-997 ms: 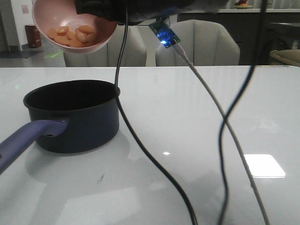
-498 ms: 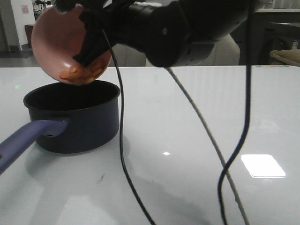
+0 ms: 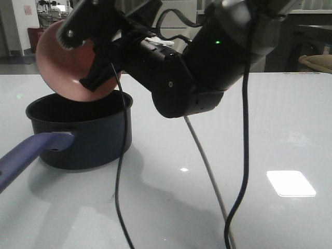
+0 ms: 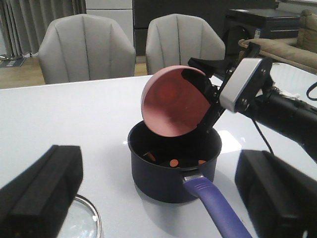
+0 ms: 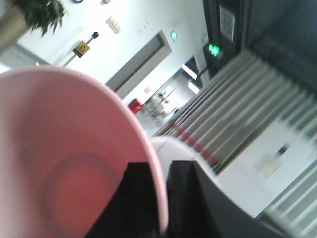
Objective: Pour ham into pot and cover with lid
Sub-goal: 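Carry the bowl over the saucepan and tilt it to pour ham, then set the empty pink bowl back on the table with the right gripper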
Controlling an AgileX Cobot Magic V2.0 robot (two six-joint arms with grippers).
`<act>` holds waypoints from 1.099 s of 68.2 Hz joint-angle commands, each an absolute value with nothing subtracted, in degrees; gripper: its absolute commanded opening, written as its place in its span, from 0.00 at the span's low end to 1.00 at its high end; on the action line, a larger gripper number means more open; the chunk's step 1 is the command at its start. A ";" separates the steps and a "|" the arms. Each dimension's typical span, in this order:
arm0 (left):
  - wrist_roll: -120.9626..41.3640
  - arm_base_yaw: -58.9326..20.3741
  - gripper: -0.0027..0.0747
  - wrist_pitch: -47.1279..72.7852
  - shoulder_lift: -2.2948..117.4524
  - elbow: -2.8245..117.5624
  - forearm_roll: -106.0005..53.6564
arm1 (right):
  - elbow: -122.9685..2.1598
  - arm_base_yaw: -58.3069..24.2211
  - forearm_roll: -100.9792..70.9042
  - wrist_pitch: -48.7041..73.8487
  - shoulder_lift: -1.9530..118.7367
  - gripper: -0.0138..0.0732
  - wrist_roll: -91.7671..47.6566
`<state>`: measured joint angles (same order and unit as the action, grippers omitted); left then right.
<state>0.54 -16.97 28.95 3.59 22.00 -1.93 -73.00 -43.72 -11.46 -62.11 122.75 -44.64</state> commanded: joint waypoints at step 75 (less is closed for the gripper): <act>0.56 -17.50 0.89 24.38 4.24 23.50 -2.19 | -69.95 -14.14 -19.94 29.05 94.76 0.31 -8.14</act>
<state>0.54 -16.97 28.95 3.59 22.00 -1.93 -70.00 -15.85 -19.84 28.96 97.87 -11.24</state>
